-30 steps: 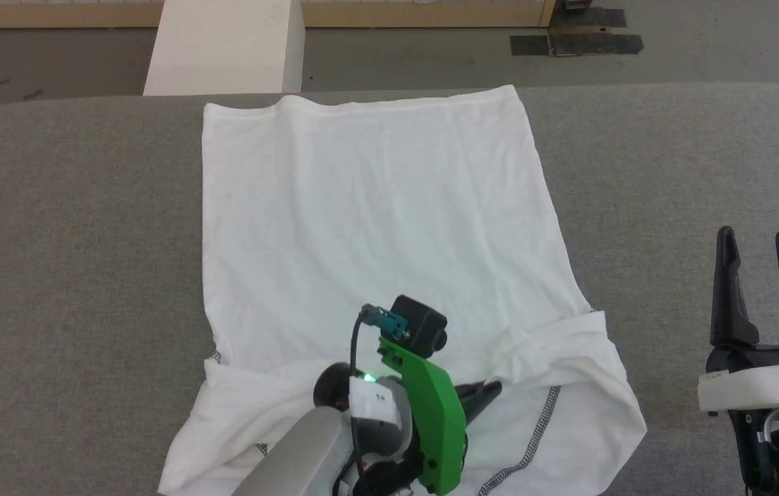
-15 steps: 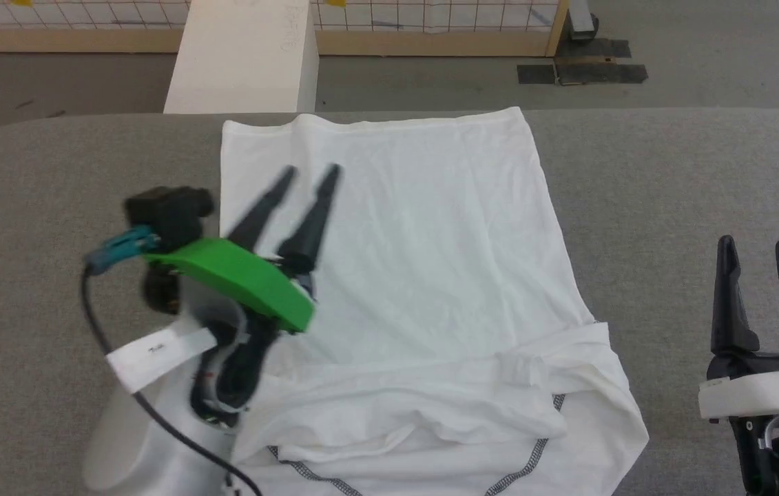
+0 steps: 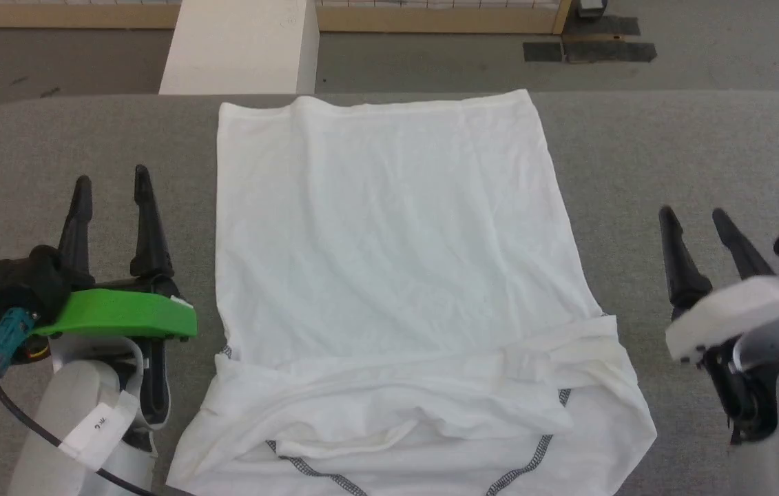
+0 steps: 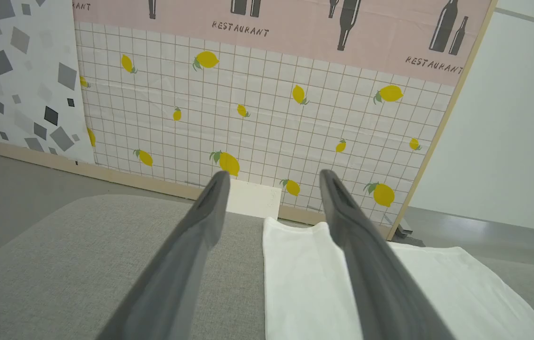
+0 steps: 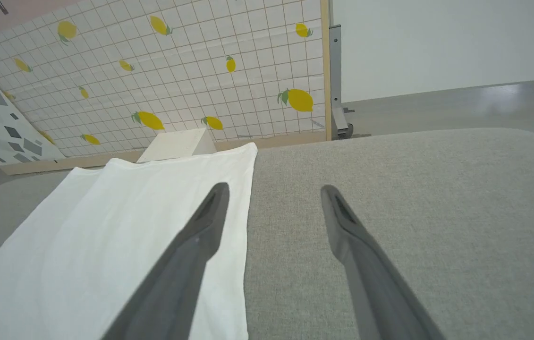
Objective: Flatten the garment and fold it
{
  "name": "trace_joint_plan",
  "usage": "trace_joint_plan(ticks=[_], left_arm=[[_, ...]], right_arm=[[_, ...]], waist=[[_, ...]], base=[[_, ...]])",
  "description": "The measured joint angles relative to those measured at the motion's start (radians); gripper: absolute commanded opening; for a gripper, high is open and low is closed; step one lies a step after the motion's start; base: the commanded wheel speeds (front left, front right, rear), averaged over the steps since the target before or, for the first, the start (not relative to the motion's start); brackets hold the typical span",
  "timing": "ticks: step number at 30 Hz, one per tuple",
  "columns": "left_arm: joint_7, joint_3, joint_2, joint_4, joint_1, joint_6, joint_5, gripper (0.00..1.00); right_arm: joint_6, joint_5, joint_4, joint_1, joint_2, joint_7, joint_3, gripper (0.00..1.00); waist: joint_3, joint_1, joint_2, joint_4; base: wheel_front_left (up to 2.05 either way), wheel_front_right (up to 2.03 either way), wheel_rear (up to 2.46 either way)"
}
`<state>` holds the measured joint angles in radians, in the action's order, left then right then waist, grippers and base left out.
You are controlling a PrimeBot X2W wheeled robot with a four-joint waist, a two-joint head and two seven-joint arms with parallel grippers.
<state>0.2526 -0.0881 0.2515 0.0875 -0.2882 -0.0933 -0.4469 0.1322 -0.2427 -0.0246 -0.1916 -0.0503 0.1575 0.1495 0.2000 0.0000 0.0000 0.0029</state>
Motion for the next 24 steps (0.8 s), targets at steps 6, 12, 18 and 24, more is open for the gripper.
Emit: trace_joint_plan(ticks=[6,12,18,24], left_arm=[[0.004,0.019,-0.011,-0.076,-0.022,-0.001,0.040,1.00],[0.005,0.024,-0.031,-0.146,-0.106,0.006,0.061,1.00],[0.005,0.028,-0.063,-0.175,-0.153,0.021,0.091,1.00],[0.005,0.030,-0.096,-0.202,-0.171,0.045,0.102,1.00]], right_arm=[[0.000,0.090,-0.119,-0.363,-0.048,0.160,-0.025,1.00],[0.000,0.130,-0.277,-0.729,-0.110,0.338,-0.051,1.00],[0.000,0.200,-0.428,-0.961,-0.132,0.625,-0.092,1.00],[0.000,0.226,-0.492,-1.069,-0.148,0.909,-0.161,1.00]], waist=[[0.100,0.0000,0.0000,0.002],[0.225,0.0001,0.0000,0.018],[0.348,0.0002,0.0000,0.048],[0.448,0.0002,0.0000,0.097]], base=[[0.00,0.00,0.00],[0.00,0.00,0.00],[0.00,0.00,0.00],[0.00,0.00,0.00]])
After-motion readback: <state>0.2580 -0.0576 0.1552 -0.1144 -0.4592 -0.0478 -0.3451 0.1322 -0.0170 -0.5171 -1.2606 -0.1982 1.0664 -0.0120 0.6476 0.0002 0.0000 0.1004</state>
